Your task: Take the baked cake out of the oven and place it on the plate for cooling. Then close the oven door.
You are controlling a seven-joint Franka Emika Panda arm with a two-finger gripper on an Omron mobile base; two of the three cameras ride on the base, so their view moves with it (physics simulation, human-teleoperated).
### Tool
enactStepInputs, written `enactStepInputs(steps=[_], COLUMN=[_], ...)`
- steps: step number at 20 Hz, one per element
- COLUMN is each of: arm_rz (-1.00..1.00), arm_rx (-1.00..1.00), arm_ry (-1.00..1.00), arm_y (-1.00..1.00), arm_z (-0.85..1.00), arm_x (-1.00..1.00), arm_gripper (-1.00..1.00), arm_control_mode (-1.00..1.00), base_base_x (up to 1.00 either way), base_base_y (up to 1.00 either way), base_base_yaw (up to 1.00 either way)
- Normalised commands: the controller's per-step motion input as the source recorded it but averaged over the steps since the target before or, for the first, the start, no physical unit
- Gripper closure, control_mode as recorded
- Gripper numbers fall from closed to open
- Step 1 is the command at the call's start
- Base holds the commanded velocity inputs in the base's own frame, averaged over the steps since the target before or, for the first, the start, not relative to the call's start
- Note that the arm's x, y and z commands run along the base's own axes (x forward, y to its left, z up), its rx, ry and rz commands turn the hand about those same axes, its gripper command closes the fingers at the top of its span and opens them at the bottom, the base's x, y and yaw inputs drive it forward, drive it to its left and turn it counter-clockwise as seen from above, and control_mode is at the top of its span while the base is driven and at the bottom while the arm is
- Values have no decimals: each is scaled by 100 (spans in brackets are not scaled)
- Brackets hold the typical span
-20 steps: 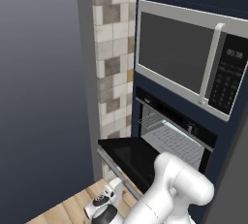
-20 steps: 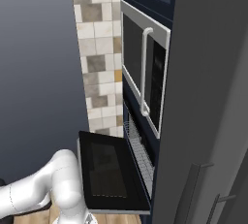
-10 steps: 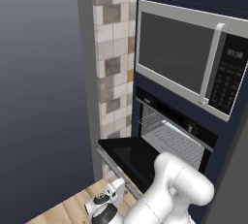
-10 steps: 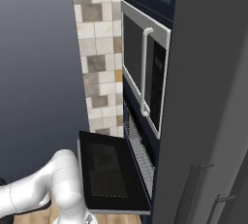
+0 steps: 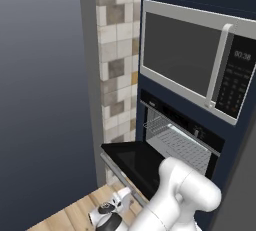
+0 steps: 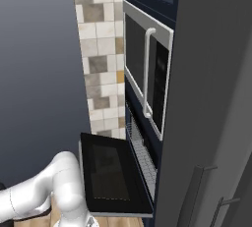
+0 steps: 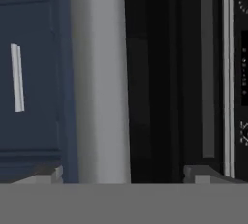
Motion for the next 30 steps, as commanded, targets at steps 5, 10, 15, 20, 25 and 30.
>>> enactStepInputs(steps=[5,10,15,20,25,30], arm_rz=[-16,-13,-17,-27,-38,-42], arm_rx=[-28,-26,-33,-52,-63,-61], arm_ry=[-13,-13,-24,-55,-67,-53], arm_y=[38,33,24,9,2,0], arm_z=[-100,-100,-100,-48,-2,0], arm_x=[46,58,49,26,21,38], arm_gripper=[-100,-100,-100,-100,-100,-100], arm_control_mode=[-100,-100,-100,-100,-100,-100], base_base_x=[0,0,0,0,0,0], base_base_y=[0,0,0,0,0,0], base_base_yaw=[0,0,0,0,0,0])
